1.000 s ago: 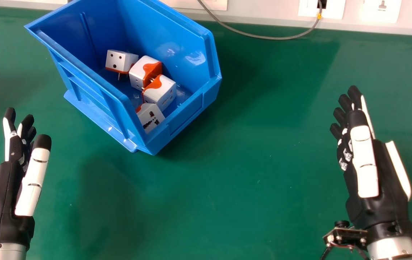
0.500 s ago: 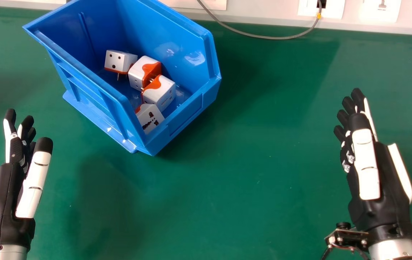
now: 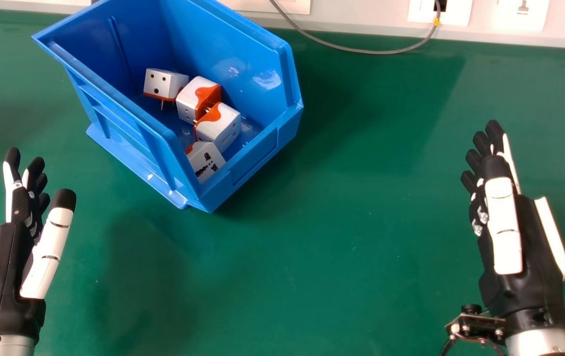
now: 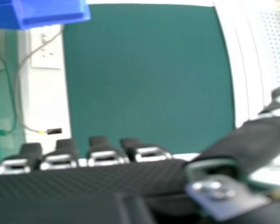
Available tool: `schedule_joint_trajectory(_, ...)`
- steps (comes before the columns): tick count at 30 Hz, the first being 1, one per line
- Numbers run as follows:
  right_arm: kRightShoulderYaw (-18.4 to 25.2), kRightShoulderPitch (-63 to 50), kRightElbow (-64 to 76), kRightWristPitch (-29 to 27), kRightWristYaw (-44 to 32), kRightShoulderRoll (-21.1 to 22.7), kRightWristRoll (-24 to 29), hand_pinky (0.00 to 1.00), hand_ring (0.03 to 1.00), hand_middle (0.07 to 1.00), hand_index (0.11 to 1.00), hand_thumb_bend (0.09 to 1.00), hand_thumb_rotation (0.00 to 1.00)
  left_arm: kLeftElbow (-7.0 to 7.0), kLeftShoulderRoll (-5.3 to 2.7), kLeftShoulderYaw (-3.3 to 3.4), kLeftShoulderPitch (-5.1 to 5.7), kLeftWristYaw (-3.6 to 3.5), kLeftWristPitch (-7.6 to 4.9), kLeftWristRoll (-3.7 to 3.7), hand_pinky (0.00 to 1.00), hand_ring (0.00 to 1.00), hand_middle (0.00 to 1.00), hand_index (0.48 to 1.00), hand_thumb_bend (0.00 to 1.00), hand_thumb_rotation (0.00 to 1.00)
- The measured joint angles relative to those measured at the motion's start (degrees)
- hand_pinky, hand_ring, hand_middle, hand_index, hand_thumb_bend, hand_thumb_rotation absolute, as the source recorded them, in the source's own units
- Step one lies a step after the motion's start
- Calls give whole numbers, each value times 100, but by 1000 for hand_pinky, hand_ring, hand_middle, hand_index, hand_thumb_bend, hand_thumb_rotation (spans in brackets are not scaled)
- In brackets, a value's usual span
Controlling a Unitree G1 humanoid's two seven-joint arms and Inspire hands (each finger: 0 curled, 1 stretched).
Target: Pick all objects and put in blue box
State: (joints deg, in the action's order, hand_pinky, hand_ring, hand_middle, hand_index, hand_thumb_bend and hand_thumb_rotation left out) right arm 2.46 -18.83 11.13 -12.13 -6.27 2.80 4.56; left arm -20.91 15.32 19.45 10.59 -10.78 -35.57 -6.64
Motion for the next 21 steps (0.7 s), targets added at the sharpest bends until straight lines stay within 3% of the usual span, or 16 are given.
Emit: schedule_joint_trajectory(21,5,14,-58,-93,19,28,-129,1000,1000,1000,1000,395,1000,-15,23,-20,-15,-14,21,-13,998,1000,1000,1000,535,793)
